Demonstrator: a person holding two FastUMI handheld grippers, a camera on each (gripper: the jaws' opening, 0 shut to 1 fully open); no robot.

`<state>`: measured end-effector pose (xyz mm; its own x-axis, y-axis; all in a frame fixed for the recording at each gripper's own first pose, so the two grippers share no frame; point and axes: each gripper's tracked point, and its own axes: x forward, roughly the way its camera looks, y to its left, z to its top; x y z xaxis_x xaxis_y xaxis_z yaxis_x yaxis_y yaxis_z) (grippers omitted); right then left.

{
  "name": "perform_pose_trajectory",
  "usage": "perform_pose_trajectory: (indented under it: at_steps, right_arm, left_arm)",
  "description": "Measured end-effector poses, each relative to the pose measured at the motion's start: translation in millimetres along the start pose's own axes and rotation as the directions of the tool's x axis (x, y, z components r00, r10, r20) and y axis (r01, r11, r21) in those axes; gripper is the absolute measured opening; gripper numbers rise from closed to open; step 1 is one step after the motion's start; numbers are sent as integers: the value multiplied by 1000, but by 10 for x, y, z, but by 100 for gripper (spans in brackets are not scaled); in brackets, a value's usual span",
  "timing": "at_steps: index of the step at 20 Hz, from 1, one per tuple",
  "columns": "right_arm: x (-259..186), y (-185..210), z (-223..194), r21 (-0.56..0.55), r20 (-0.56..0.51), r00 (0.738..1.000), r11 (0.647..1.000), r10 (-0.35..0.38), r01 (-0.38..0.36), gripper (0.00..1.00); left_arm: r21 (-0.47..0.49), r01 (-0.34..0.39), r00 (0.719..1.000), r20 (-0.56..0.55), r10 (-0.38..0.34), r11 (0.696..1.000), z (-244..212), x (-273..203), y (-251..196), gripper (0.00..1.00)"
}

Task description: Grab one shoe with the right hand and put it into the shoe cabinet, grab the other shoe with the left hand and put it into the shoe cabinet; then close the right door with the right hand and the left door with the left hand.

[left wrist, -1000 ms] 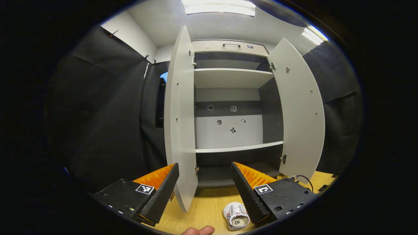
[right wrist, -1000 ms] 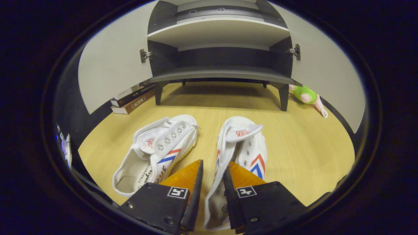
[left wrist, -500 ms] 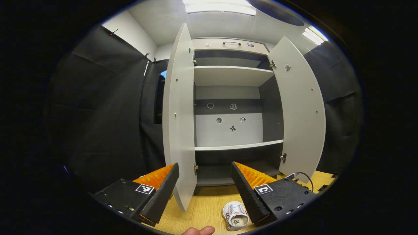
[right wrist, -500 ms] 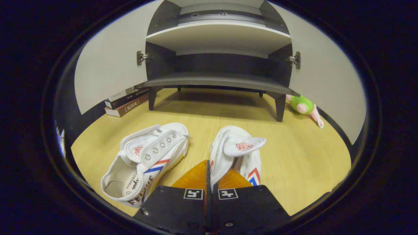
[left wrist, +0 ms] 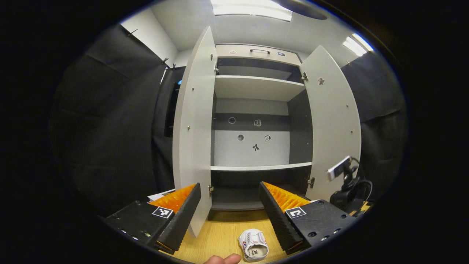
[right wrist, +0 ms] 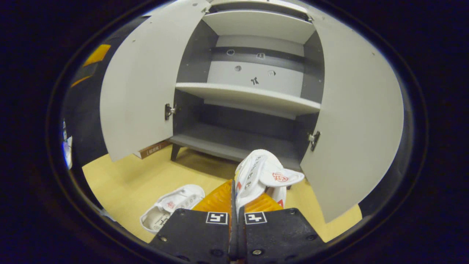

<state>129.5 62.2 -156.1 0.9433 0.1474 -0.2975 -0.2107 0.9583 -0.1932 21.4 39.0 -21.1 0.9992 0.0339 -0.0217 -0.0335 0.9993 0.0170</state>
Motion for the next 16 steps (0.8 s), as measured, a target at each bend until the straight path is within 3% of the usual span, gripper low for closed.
perform_pose_trajectory:
  at_steps: [5,9,16]
  right_arm:
    - [25,-212,1059,-13,88,996,1000,-10,11,4]
    - [391,-503,1856,3,143,989,1000,-29,29,4]
    - [1444,-856,2564,-48,41,995,994,-92,94,4]
  left_arm:
    - [-1,11,1000,2,-11,1000,-22,-10,-100,95]
    - [-5,12,1000,4,-12,1000,-3,-57,-146,95]
    - [-12,37,999,-16,-37,999,-32,-148,-250,95]
